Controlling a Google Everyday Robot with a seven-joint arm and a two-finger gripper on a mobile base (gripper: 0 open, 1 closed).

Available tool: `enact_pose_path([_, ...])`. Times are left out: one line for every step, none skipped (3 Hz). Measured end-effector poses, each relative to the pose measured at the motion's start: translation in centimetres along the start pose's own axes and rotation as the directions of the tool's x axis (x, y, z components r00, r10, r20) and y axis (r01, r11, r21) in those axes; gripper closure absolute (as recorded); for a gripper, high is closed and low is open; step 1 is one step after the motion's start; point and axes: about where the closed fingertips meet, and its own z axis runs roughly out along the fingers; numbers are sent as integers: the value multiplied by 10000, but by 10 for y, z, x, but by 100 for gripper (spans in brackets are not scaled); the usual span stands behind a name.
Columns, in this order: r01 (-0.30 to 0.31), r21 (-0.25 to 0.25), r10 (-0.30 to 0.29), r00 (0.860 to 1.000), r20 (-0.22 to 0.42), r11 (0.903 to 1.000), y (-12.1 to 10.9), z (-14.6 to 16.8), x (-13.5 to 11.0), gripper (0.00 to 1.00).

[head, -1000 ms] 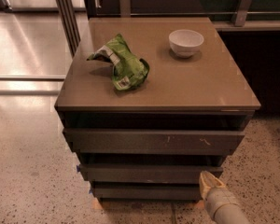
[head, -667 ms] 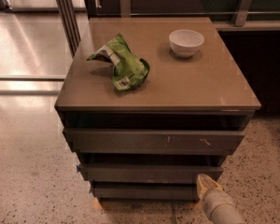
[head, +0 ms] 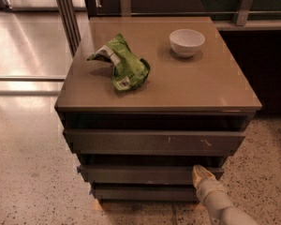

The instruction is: Open middle drawer

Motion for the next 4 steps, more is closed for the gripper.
enact_pose_path([354,-143,-356,9993,-102,9993,2,58,-6,100])
enact_pose_path([366,-159,-368,9993,-93,9992,3,60,-7,100])
enact_pose_path([568,185,-554,9963,-660,9982,-7,62,10,100])
enact_pose_path([722,275,-695,9936,-896,9970,-10,62,13,100])
